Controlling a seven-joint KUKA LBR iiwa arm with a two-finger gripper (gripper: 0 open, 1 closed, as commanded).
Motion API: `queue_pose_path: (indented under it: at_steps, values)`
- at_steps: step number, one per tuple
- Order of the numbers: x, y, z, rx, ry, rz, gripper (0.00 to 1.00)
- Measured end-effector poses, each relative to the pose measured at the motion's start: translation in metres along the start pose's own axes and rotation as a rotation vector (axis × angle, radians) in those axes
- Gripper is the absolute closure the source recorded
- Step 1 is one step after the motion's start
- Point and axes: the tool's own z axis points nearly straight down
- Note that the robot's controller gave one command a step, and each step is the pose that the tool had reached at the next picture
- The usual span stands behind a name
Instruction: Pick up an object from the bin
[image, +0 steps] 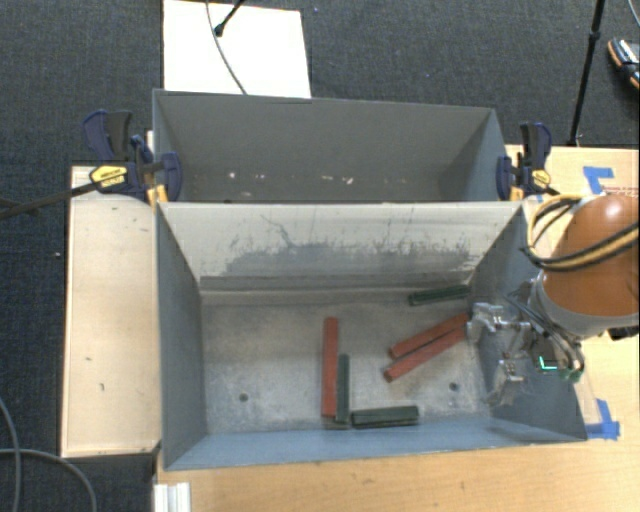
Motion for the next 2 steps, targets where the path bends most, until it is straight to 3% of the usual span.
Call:
queue_pose_path:
  at_steps: [1,2]
  values:
    - [-0.002,0.0,-0.003,0.002,-0.007,-0.006,0.0]
    - [-0.048,0.022,0.036,0.005,-0.015,-0.174,0.0]
